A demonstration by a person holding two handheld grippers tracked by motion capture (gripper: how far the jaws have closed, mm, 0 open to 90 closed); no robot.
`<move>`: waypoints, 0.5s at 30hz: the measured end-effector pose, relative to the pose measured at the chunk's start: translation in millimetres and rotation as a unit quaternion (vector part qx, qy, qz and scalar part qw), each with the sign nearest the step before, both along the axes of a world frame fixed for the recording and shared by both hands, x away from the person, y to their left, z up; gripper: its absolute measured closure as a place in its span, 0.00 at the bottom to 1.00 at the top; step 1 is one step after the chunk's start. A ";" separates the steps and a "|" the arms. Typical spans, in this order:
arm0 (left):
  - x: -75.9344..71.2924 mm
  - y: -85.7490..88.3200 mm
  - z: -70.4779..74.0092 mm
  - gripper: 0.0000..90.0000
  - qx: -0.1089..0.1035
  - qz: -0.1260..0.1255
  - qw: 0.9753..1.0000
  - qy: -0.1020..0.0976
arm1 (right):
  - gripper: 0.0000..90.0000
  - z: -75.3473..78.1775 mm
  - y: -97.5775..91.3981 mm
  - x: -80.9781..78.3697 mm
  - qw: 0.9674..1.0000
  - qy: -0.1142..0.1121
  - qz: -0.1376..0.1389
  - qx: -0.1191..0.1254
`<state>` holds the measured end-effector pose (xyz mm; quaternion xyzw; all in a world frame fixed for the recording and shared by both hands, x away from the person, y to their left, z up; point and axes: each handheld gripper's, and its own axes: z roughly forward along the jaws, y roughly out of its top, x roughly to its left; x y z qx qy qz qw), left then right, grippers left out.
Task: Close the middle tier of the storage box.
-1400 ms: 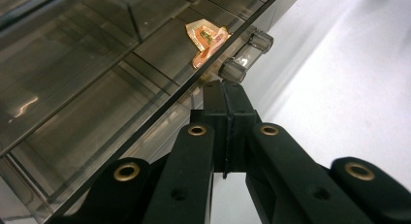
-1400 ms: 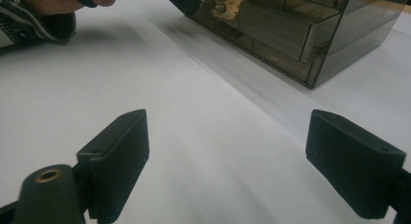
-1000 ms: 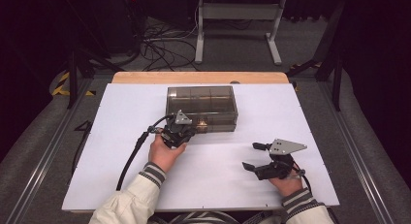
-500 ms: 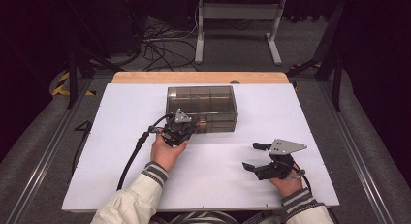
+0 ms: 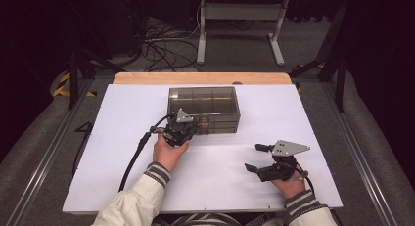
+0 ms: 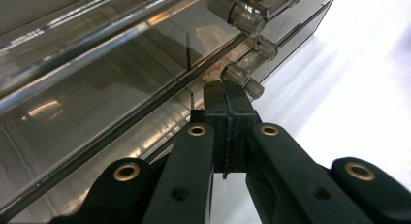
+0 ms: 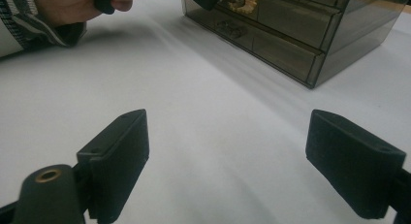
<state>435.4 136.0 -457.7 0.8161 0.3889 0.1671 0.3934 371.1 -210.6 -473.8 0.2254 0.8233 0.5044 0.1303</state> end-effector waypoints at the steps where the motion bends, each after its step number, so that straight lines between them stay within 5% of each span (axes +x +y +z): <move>1: 0.4 0.2 0.0 1.00 0.001 0.000 1.000 -0.002 | 0.18 0.0 0.0 0.0 1.000 0.000 0.000 0.000; 10: -3.5 1.2 3.3 1.00 -0.002 -0.012 1.000 0.009 | 0.18 0.0 -0.4 0.2 1.000 0.001 0.000 0.001; 15: -13.2 0.1 10.5 0.97 0.009 -0.031 0.999 -0.005 | 0.18 -0.1 -0.1 0.8 1.000 0.001 0.001 0.002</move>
